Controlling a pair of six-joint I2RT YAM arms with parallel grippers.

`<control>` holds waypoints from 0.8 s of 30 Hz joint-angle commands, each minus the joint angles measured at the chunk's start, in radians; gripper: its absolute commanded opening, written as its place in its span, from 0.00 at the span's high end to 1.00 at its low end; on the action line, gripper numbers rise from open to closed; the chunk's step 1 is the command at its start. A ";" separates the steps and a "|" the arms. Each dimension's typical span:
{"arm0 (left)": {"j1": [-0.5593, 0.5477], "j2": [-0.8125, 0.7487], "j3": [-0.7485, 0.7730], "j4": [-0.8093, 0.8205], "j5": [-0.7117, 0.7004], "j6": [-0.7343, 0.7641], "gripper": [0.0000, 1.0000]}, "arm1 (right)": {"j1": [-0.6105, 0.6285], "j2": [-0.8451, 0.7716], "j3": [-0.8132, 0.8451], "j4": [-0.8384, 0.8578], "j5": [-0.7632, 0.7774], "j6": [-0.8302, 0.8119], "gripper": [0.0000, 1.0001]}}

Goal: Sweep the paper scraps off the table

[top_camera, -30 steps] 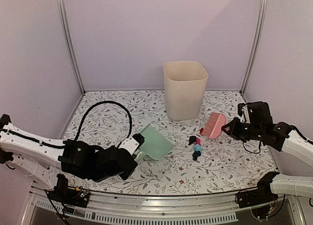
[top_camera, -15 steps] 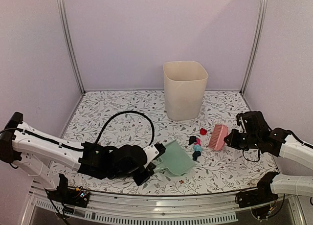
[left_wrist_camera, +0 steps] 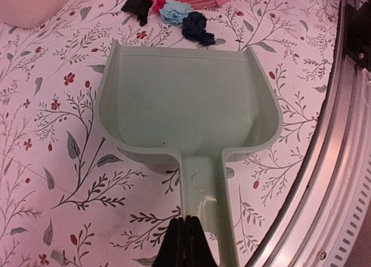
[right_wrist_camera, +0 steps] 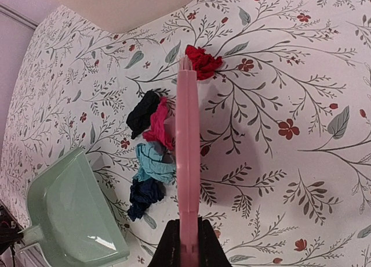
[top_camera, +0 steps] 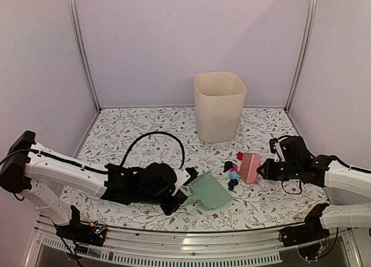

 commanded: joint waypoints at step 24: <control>0.040 0.152 0.047 0.049 -0.004 0.017 1.00 | 0.210 0.023 -0.017 0.158 -0.325 -0.082 1.00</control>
